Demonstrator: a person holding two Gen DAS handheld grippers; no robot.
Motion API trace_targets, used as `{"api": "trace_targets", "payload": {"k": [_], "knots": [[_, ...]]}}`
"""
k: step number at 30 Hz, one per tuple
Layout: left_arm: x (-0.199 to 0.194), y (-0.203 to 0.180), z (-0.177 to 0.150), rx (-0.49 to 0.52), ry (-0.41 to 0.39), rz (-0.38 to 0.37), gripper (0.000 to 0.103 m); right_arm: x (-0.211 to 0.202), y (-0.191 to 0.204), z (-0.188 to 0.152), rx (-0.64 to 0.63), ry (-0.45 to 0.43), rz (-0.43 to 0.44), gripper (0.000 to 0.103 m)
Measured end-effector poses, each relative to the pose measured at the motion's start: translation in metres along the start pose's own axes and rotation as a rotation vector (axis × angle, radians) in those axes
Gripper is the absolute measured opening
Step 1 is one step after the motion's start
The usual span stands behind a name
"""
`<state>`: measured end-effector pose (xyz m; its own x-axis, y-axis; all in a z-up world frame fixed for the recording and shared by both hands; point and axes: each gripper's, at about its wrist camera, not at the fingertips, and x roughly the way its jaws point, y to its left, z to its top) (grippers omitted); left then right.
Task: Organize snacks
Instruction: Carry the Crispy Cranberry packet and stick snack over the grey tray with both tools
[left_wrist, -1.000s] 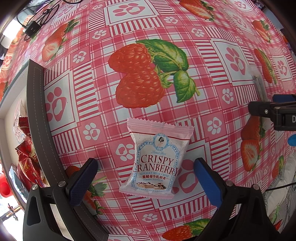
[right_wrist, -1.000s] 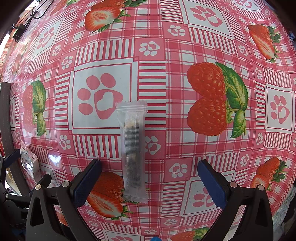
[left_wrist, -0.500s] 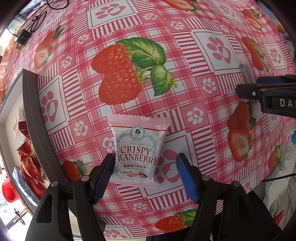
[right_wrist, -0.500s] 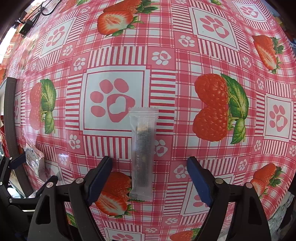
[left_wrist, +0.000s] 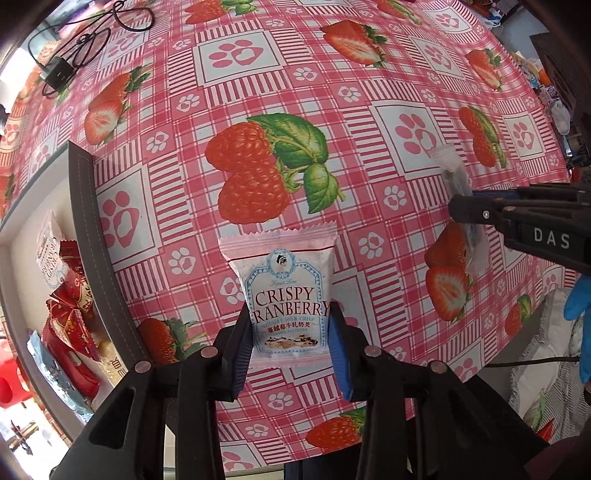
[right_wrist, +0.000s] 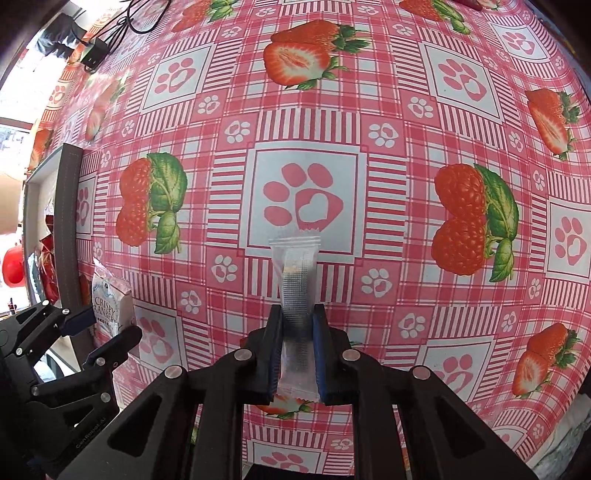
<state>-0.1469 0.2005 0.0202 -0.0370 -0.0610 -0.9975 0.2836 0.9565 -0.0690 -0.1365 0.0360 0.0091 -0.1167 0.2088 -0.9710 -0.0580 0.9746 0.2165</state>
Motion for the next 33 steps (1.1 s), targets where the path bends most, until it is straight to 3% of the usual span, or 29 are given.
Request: {"api": "trace_targets", "payload": {"k": [10,19,33], "knots": [[-0.045,0.034,0.012,-0.072,-0.104,-0.017,0.041,-0.036,0.010,0.004,0.035,-0.051,0.053,0.016],[-0.054,0.065,-0.015,-0.200,-0.155,-0.018,0.041,-0.035,0.019,0.008,0.022,-0.037,0.069,0.016],[-0.077,0.127,-0.043,-0.369,-0.228,0.020,0.041,-0.049,0.129,0.044,-0.215,-0.054,0.100,0.016]]}}
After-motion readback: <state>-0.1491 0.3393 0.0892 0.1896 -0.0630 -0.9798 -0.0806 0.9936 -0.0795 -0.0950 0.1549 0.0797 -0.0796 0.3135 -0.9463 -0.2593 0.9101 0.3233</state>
